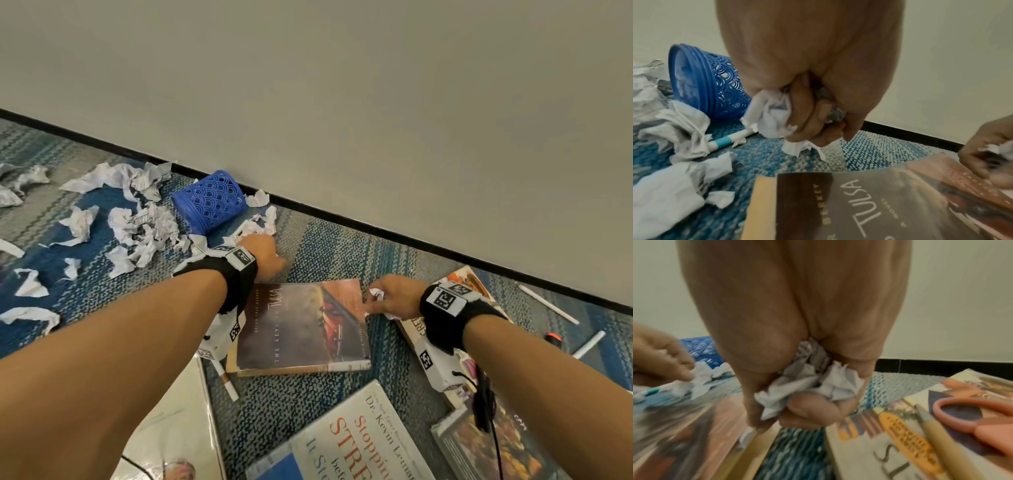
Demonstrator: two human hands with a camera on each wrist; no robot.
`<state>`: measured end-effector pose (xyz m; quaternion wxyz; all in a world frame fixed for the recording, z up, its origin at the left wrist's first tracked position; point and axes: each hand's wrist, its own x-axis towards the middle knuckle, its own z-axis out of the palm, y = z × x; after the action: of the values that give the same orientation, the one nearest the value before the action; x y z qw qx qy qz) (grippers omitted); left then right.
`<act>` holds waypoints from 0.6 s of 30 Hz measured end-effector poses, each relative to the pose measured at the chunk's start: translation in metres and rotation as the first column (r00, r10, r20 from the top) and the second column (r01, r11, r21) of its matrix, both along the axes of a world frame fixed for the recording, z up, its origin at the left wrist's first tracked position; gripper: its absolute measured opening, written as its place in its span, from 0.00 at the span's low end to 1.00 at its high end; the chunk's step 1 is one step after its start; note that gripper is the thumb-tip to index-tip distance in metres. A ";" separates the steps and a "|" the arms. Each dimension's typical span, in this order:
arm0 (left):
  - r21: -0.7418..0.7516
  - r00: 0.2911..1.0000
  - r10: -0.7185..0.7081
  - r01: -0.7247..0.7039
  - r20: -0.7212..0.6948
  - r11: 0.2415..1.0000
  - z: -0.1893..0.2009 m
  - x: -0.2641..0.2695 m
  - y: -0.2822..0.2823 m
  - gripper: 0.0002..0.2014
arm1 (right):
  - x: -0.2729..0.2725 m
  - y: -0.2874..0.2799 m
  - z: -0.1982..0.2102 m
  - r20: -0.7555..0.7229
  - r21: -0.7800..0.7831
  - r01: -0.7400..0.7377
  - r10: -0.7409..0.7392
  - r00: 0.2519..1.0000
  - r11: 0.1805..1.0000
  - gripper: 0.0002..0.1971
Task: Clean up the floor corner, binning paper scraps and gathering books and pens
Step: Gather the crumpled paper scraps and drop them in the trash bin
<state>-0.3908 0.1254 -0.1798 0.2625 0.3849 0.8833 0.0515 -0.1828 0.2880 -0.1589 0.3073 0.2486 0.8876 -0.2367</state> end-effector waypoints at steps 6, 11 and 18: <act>-0.042 0.999 -0.044 0.043 -0.029 0.998 0.001 -0.013 -0.014 0.23 | -0.015 0.018 0.015 -0.289 -0.119 0.369 -0.388 0.875 0.922 0.10; -0.120 0.992 -0.128 0.126 -0.009 0.985 0.017 -0.040 -0.043 0.25 | -0.065 -0.026 0.024 -0.387 -0.448 0.389 -0.566 0.727 0.805 0.12; -0.189 0.978 -0.038 -0.002 -0.207 0.982 0.013 -0.047 -0.107 0.29 | -0.141 -0.081 -0.008 -0.377 -0.064 0.222 -0.229 0.897 0.973 0.17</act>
<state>-0.4377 0.0186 -0.1669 0.2035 0.3698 0.9034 -0.0754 -0.3239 0.2066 -0.1669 0.1016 0.2959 0.8932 -0.3230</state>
